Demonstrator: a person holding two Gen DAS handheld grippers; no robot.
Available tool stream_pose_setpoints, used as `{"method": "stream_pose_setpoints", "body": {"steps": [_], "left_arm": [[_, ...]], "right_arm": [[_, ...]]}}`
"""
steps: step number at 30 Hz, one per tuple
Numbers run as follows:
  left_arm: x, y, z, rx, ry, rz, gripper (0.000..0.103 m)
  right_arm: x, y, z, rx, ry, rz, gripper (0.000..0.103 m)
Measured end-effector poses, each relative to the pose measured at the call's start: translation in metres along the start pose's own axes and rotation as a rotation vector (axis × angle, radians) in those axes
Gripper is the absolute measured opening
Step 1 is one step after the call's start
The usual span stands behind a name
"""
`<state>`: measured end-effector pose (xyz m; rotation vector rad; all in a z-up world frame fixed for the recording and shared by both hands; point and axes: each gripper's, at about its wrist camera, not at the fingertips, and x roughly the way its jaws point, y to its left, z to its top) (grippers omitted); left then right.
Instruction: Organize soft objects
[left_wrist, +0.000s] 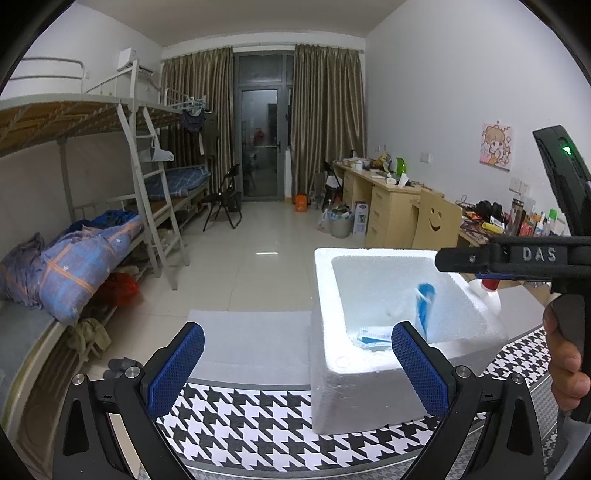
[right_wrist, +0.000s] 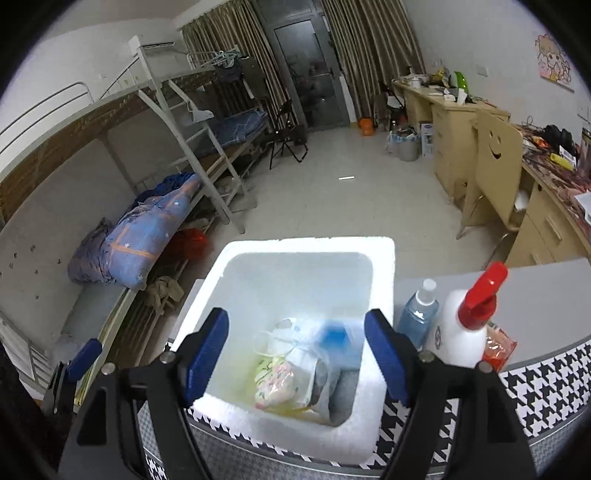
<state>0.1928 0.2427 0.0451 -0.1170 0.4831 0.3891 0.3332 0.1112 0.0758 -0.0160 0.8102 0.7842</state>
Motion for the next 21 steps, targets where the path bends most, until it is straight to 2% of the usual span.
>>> {"method": "stream_pose_setpoints", "body": {"steps": [6, 8, 11, 21], "left_arm": [[-0.016, -0.007, 0.0, -0.002, -0.022, 0.0, 0.102], [-0.022, -0.008, 0.0, -0.001, -0.03, 0.0, 0.102], [-0.031, -0.01, -0.001, -0.001, -0.036, 0.003, 0.102], [-0.067, -0.016, -0.007, -0.002, -0.067, 0.003, 0.102]], "right_arm": [[-0.017, 0.008, -0.005, -0.047, -0.045, -0.038, 0.082], [-0.025, 0.011, -0.009, -0.064, -0.076, -0.052, 0.088], [-0.038, 0.017, -0.015, -0.089, -0.109, -0.07, 0.091], [-0.07, 0.03, -0.035, -0.145, -0.187, -0.134, 0.094]]}}
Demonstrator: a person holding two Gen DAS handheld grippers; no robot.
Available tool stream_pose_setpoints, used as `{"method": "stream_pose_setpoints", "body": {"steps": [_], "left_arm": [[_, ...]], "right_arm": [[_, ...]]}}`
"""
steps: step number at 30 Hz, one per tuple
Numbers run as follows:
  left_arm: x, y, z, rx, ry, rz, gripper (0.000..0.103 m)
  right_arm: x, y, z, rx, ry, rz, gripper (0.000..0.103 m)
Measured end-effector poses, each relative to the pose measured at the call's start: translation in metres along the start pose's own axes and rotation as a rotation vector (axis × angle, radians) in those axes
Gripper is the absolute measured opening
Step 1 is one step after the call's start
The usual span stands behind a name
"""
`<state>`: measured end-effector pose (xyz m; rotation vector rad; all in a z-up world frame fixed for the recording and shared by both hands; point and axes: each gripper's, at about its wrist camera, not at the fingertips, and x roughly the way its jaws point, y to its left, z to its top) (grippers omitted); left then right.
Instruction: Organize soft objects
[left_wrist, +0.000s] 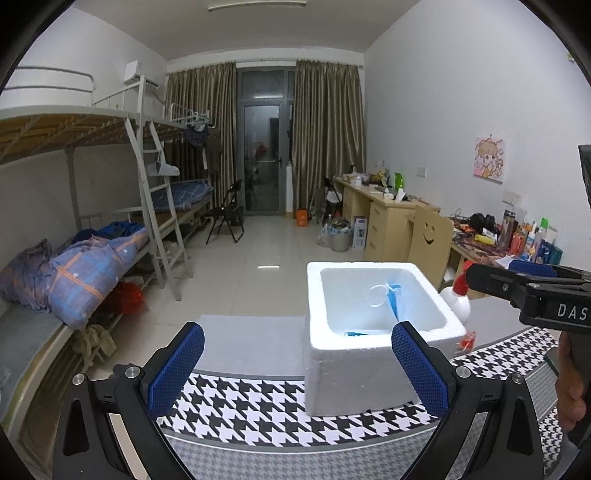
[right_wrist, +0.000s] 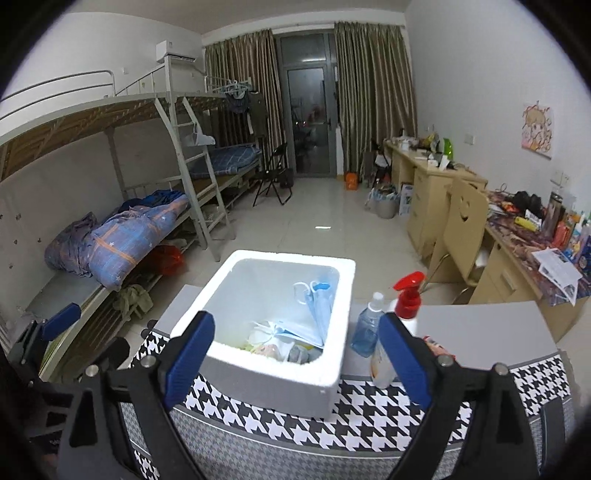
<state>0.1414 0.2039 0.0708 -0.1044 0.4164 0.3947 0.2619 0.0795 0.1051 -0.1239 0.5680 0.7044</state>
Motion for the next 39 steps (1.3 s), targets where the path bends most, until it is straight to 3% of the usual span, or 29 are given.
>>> {"method": "stream_pose_setpoints", "body": {"steps": [11, 24, 39], "left_arm": [[-0.047, -0.013, -0.006, 0.013, -0.066, -0.022, 0.102], [-0.1, -0.03, -0.028, 0.018, -0.113, -0.081, 0.102], [-0.152, -0.044, -0.051, 0.018, -0.207, -0.055, 0.102]], "right_arm": [[-0.049, 0.003, -0.029, -0.022, -0.077, -0.053, 0.099], [-0.101, 0.0, -0.067, -0.012, -0.127, -0.042, 0.1], [-0.143, 0.002, -0.108, -0.036, -0.197, -0.083, 0.1]]}}
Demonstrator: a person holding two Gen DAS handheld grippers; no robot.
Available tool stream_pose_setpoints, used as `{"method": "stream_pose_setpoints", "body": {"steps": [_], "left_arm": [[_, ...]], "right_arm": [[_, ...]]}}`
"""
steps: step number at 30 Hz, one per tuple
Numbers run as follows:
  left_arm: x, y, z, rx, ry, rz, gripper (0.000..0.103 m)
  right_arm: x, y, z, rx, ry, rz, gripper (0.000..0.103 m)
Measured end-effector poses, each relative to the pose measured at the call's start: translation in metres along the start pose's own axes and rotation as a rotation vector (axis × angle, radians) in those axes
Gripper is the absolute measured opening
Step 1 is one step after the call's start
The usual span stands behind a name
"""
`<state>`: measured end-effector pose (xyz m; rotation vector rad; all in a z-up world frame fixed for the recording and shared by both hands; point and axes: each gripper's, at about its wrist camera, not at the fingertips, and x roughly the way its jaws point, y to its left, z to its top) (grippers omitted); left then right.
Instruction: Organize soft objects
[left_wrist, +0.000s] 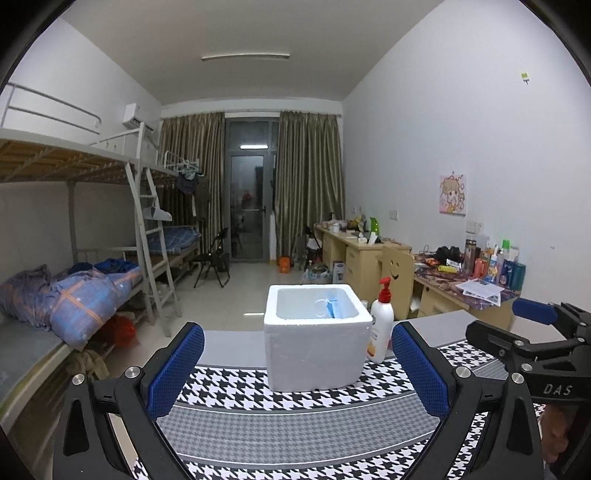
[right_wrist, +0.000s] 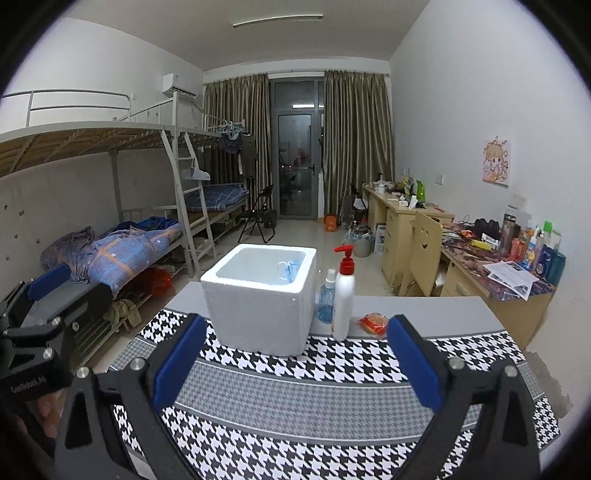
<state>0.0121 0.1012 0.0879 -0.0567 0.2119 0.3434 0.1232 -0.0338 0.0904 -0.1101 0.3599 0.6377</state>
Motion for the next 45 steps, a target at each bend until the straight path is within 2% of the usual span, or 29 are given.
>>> {"method": "stream_pose_setpoints", "body": {"steps": [8, 13, 18, 21, 26, 37, 45], "left_arm": [[-0.017, -0.006, -0.012, 0.001, -0.025, -0.007, 0.102], [-0.023, -0.008, -0.021, 0.002, -0.022, -0.019, 0.102], [-0.029, -0.015, -0.031, 0.023, -0.033, -0.007, 0.102], [-0.031, -0.018, -0.037, 0.034, -0.045, 0.01, 0.102], [-0.035, -0.02, -0.047, 0.025, -0.045, -0.004, 0.102], [-0.036, -0.023, -0.068, 0.02, -0.063, 0.014, 0.102], [-0.032, -0.024, -0.082, 0.014, -0.04, -0.002, 0.102]], "right_arm": [[-0.019, 0.005, -0.017, -0.016, -0.02, -0.01, 0.1], [-0.033, 0.002, -0.026, -0.008, -0.043, 0.033, 0.1], [-0.045, 0.003, -0.041, -0.006, -0.089, 0.036, 0.1], [-0.049, 0.007, -0.051, -0.011, -0.12, 0.023, 0.1], [-0.054, 0.009, -0.063, -0.019, -0.151, -0.004, 0.1], [-0.055, 0.002, -0.086, 0.002, -0.162, -0.025, 0.1], [-0.048, 0.0, -0.099, 0.013, -0.159, -0.054, 0.1]]}}
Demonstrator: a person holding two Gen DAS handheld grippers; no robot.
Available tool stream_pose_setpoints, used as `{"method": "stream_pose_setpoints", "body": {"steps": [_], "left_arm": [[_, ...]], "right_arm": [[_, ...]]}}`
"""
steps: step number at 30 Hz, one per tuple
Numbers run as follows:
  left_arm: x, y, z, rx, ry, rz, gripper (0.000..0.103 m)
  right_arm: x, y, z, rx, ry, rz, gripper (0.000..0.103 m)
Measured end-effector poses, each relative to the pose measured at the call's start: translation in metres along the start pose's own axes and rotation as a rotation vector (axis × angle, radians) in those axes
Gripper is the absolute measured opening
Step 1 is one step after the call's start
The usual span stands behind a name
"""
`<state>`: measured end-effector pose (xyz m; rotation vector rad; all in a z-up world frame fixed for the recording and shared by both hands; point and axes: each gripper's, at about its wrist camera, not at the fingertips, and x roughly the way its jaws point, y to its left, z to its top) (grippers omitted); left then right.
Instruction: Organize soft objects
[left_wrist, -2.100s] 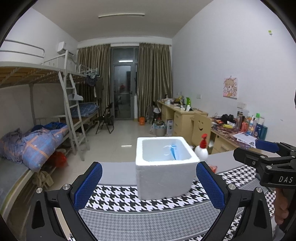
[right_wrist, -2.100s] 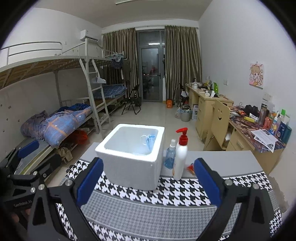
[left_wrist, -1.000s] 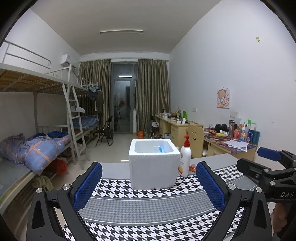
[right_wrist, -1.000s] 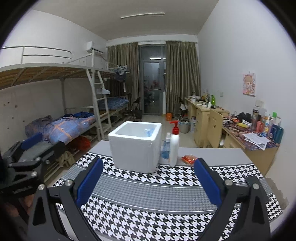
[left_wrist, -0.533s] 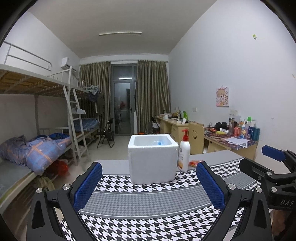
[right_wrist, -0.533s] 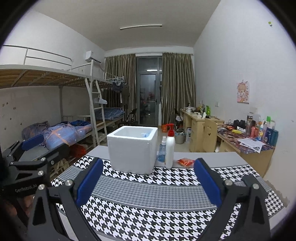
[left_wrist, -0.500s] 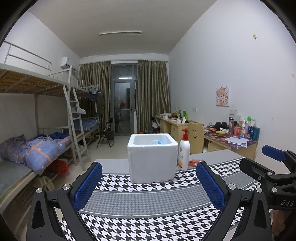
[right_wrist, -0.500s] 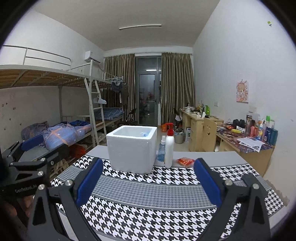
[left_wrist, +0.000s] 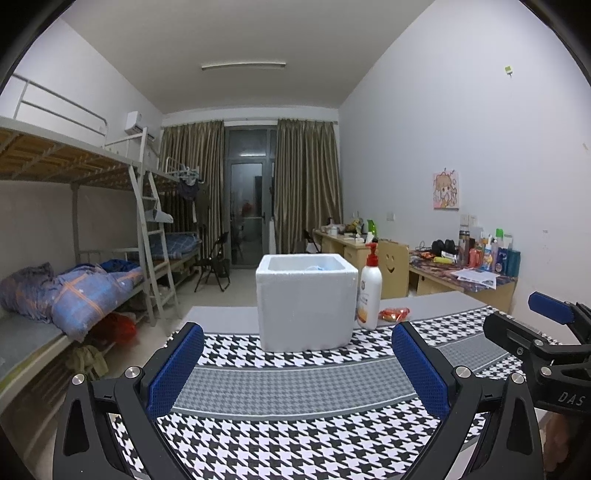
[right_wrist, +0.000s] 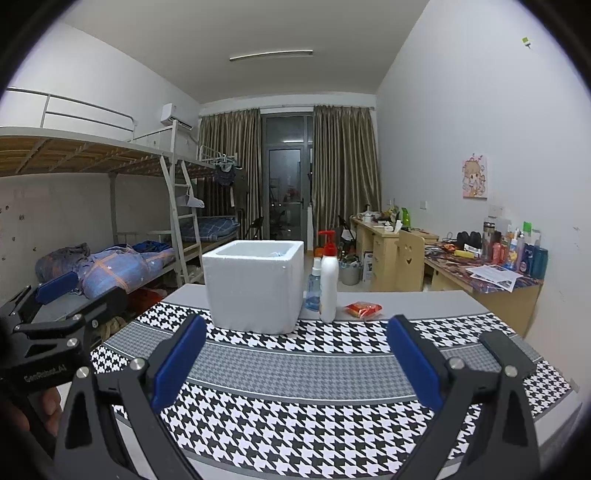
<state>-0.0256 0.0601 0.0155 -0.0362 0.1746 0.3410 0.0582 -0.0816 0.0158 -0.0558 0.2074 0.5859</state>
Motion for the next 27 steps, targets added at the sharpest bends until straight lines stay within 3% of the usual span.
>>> {"method": "stream_pose_setpoints", "body": {"steps": [27], "left_arm": [[0.002, 0.0, -0.015, 0.02, 0.034, -0.009, 0.102]], "right_arm": [[0.003, -0.002, -0.019, 0.026, 0.034, -0.007, 0.1]]}}
